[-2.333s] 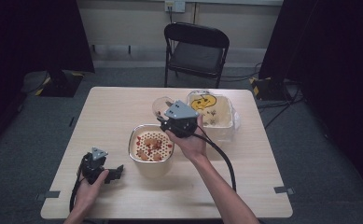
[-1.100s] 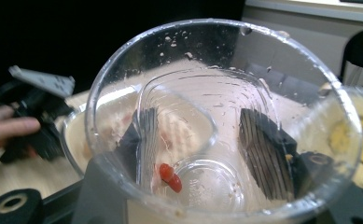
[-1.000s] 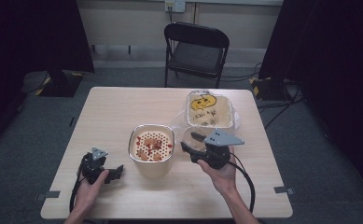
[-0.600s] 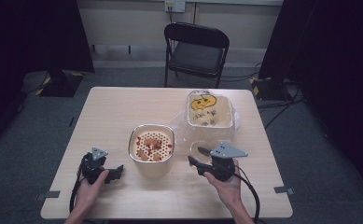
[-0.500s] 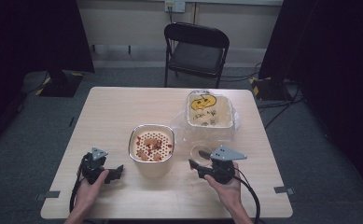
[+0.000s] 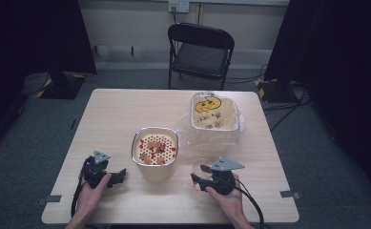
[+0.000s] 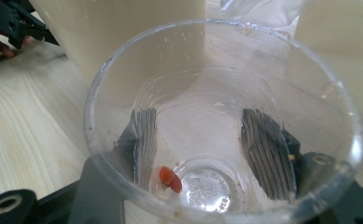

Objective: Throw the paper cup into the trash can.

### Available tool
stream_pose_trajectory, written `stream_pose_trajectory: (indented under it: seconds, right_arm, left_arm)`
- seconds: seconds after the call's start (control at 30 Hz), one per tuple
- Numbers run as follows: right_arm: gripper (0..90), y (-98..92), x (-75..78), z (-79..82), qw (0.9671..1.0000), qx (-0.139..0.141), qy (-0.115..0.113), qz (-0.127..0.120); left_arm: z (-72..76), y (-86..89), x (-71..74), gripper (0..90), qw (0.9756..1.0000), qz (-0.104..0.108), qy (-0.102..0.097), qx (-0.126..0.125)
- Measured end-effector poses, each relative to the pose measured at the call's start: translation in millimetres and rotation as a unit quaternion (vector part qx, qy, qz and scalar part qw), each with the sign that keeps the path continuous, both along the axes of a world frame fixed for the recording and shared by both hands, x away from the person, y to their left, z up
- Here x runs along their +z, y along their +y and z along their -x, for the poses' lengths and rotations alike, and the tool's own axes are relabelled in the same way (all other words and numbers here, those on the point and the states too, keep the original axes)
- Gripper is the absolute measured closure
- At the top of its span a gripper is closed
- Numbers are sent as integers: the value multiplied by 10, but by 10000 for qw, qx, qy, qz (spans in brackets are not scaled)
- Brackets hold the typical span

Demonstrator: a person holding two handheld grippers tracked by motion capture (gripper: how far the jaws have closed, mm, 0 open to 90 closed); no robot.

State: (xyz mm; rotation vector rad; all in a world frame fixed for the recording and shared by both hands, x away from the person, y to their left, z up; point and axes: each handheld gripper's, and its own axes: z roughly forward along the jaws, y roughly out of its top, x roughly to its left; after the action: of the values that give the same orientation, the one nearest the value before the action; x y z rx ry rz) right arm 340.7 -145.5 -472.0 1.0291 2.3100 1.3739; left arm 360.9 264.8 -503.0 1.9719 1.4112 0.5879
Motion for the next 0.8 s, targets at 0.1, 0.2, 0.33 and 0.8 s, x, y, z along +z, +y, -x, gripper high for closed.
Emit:
stream_pose_trajectory:
  seconds: [0.1, 0.2, 0.33, 0.8]
  right_arm:
    - [470, 11, 102, -9, 9999, 0, -88, -137]
    - [471, 28, 343, -29, 9987, 56, -246, -447]
    - [471, 58, 766, -137, 9953, 142, -520, -802]
    - [462, -86, 1258, -1060, 9911, -636, -884, -762]
  left_arm:
    - [0, 0, 0, 0, 10000, -2, -1, 1]
    - [0, 1, 0, 0, 10000, -5, -1, -2]
    - [0, 0, 0, 0, 10000, -2, 0, 1]
    - [0, 0, 0, 0, 10000, 0, -1, 2]
